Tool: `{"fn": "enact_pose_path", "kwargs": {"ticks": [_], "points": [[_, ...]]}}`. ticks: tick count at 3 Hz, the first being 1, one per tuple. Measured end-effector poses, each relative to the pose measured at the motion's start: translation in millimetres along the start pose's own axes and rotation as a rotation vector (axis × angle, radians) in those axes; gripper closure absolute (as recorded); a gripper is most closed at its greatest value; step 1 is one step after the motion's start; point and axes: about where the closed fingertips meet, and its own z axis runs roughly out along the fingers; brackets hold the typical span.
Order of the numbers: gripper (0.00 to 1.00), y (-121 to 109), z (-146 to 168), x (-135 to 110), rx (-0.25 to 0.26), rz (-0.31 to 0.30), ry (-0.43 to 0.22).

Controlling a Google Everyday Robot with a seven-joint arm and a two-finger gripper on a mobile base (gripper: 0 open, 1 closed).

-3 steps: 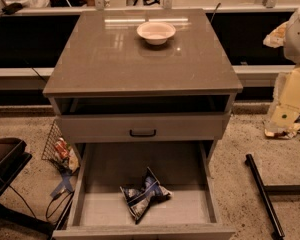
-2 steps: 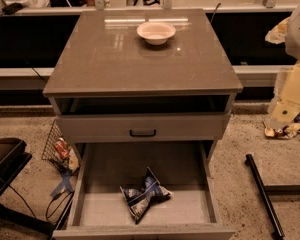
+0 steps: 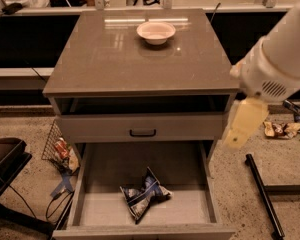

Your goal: Pick blue chip bag from middle drawer and place on counter

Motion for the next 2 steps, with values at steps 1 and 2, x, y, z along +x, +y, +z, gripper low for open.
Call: {"fn": "enact_pose_path", "kwargs": {"ticks": [1, 2], "points": [[0.00, 37.9, 65.2, -2.6, -0.069, 0.017, -0.103], [0.00, 93.5, 157.5, 13.6, -0.147, 0.026, -0.236]]}}
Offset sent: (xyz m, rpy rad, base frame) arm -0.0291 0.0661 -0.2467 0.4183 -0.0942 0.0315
